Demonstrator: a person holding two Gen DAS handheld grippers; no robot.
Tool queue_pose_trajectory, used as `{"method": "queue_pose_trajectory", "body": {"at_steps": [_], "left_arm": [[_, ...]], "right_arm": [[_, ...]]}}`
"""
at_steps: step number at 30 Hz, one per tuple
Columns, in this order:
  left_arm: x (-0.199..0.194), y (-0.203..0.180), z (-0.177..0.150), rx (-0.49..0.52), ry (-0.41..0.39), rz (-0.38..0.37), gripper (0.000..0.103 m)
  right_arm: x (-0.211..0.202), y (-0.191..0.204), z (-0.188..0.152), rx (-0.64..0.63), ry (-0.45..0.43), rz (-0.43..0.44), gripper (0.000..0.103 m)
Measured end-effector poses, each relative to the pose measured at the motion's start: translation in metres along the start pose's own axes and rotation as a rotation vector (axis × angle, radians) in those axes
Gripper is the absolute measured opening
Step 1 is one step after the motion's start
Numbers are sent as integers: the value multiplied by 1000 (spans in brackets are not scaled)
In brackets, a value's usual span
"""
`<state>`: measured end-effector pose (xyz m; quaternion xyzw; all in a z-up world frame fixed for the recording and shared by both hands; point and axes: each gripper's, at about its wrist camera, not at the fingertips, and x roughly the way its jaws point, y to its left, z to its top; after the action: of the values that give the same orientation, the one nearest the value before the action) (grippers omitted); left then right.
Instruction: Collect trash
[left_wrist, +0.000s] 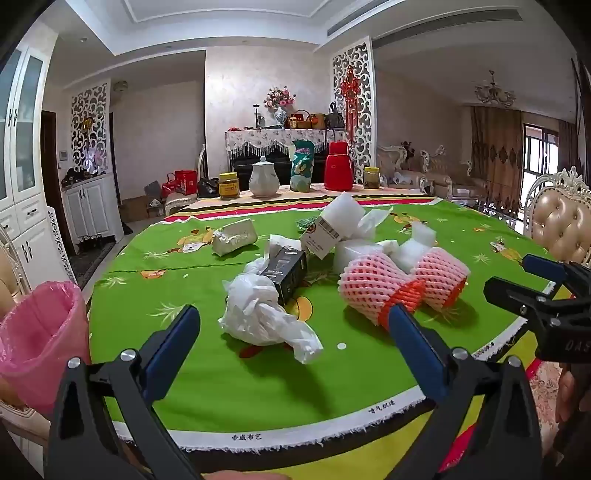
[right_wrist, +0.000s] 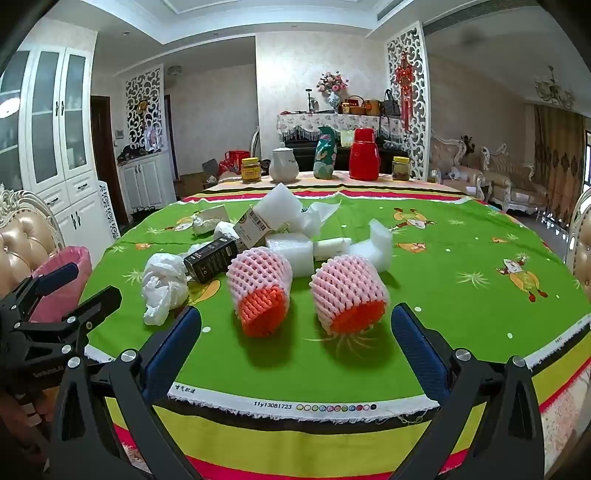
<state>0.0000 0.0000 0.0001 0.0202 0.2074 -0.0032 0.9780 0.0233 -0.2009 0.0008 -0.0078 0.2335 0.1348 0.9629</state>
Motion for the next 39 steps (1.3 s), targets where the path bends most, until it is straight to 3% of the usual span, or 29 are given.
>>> {"method": "queue_pose_trajectory", "body": {"at_steps": [39], "left_arm": [[-2,3,-3,-14,-2,-1,99]], "right_arm": [[2,1,-6,15,14,10,96]]}}
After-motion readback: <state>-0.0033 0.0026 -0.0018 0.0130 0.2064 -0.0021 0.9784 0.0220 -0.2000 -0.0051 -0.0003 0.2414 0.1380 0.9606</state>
